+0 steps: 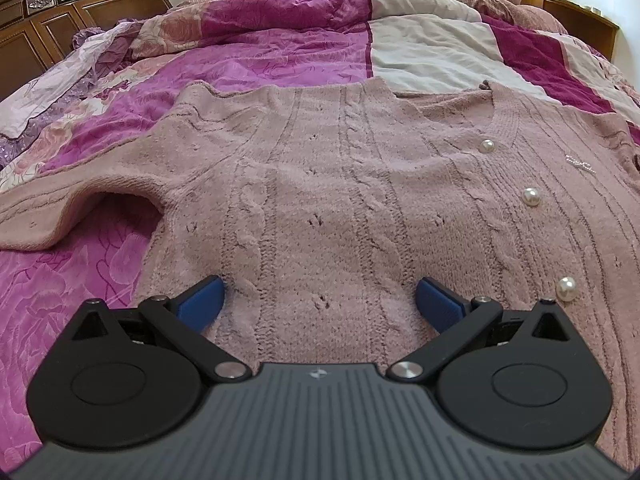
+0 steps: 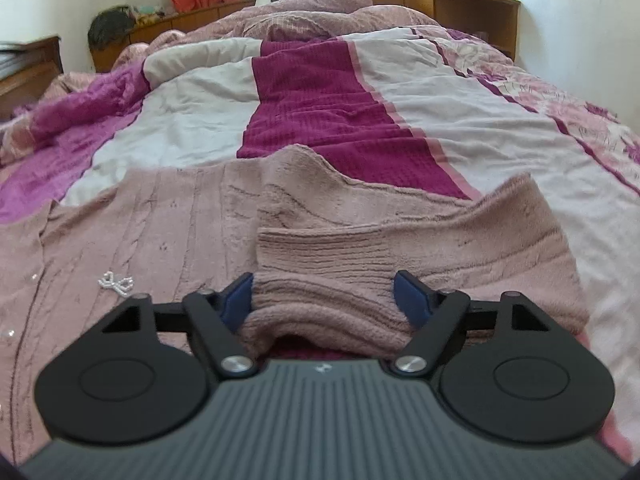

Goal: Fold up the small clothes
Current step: 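Move the right gripper to the cardigan sleeve cuff and close on it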

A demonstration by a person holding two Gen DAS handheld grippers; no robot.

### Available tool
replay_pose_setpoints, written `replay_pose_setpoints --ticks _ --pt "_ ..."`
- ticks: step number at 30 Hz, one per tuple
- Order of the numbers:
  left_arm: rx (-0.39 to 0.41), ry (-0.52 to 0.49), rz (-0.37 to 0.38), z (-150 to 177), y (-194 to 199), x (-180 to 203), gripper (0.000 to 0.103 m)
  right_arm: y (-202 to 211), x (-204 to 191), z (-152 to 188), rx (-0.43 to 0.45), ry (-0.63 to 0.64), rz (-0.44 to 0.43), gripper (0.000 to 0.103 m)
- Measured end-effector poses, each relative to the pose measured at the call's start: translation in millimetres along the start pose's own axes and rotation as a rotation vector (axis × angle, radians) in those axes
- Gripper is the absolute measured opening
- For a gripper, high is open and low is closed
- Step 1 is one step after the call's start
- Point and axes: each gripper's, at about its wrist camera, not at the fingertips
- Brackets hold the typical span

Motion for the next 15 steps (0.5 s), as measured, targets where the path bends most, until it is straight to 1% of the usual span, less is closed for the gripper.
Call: replay_pose_setpoints --ticks 2,4,5,6,7,10,13,15 --pt "0.001 -0.002 0.002 0 0 0 0.103 -1 2 0 0.009 -0.009 -0.016 0.07" --pt "0.002 -0.004 0.003 -1 -1 0 0.103 -2 6 -3 0.007 -0.031 -0.042 0.061" --pt "0.002 -0.003 0.003 -1 -1 0 0.103 -3 9 -5 0.005 -0.046 -0.054 0.058" --pt "0.0 -0.004 0.003 -1 -1 0 0.103 -3 13 -7 0.002 -0.067 -0.067 0.05" --pt "-0.001 -0.003 0.003 -1 -1 0 0.103 -4 17 -9 0.0 -0.089 -0.079 0.04" --pt "0.0 -0.007 0.0 -1 -1 0 0.103 -6 27 -12 -0.007 -0.133 -0.08 0.021" --pt "0.005 -0.011 -0.004 -1 -1 0 0.103 -4 32 -14 -0.008 -0.149 -0.1 0.013" --pt "0.005 -0.008 -0.002 -2 -1 0 0.103 0 31 -16 0.009 -0.14 -0.098 0.009"
Point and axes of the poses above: each gripper's, at about its wrist camera, not at the fingertips, and y roughly against the way its jaws point, x to its right, z to its underside, and after that the axes turned 12 degrees about z, right-handed
